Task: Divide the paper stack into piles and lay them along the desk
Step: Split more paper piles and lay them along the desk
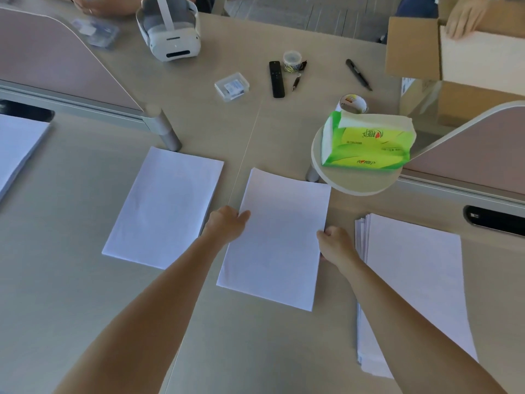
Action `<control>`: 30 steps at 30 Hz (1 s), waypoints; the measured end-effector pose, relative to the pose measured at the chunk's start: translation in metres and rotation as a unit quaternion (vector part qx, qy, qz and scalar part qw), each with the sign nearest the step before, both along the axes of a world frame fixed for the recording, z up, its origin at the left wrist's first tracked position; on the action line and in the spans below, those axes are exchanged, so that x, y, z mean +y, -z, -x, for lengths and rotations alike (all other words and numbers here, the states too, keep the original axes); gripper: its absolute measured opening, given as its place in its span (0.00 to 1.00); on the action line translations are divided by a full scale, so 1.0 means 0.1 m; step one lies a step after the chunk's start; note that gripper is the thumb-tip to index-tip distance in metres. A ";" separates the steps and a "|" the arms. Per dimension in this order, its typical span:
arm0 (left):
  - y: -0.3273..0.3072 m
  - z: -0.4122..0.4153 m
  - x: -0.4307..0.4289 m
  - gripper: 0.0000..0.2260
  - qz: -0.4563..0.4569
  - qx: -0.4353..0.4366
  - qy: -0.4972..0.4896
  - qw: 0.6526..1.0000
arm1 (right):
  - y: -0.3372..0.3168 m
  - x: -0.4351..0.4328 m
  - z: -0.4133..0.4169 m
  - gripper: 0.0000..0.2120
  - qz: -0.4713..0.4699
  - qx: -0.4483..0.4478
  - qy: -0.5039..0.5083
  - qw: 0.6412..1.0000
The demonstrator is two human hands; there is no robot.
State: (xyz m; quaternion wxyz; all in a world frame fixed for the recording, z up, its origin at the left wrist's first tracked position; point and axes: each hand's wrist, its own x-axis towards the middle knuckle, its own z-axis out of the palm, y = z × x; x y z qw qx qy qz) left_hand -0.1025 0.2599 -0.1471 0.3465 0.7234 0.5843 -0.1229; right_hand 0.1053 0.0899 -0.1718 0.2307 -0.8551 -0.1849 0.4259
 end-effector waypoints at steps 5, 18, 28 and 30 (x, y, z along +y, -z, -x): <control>-0.11 0.04 -0.15 0.30 -0.009 0.033 0.008 0.999 | -0.26 -0.06 0.02 0.11 -0.011 -0.017 -0.016 1.000; -0.69 -0.58 -1.41 0.32 0.064 -0.053 0.028 0.996 | -0.84 -1.41 -0.51 0.16 -0.038 -0.067 0.079 0.994; -0.56 -1.37 -2.58 0.26 0.225 -0.122 -0.140 0.957 | -0.64 -2.54 -1.09 0.28 0.078 -0.074 0.132 0.985; -0.52 -1.45 -2.76 0.28 0.224 -0.127 -0.158 0.953 | -0.60 -2.61 -1.10 0.29 0.070 -0.062 0.129 0.987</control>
